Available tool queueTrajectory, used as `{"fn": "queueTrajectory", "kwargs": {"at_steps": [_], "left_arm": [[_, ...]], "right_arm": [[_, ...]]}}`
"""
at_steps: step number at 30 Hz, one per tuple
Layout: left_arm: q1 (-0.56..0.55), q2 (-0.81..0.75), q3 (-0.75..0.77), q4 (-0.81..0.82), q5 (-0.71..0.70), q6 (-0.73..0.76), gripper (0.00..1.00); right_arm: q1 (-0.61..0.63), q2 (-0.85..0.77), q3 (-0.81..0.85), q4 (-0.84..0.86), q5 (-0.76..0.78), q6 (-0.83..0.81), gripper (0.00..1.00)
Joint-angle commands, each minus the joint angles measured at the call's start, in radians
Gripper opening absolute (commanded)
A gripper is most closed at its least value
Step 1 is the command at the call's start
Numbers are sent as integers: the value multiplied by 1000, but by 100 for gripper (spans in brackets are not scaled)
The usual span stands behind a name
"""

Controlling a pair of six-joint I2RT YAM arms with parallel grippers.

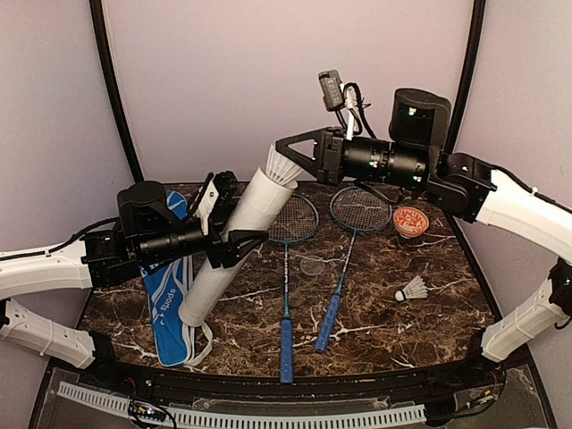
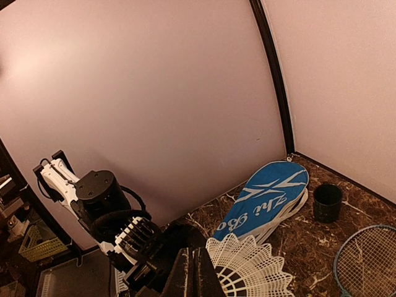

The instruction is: Pack up the badminton gear

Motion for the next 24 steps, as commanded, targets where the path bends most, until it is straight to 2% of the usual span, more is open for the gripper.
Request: {"fn": "queueTrajectory", "kwargs": {"at_steps": [1,19,20,21,22,24], "left_arm": [[-4,-10,-8,82,20,-10,36],[-5,-7,-25,66,44,15,37],[-5,-6,-25,67,52,14,37],[-5,-5,-26,72,57,12,37],[-5,-4,-27,76,61,10,37],[-5,-5,-32,87,67,10,37]], "right_arm": [[13,12,0,26,10,-7,0],[11,-58,-3,-123,10,-7,0],[11,-52,-1,-124,-47,-7,59],[11,-43,2,-124,-100,-7,68],[11,-33,7,-121,-121,-79,66],[11,-8,16,-115,-145,-40,67]]}}
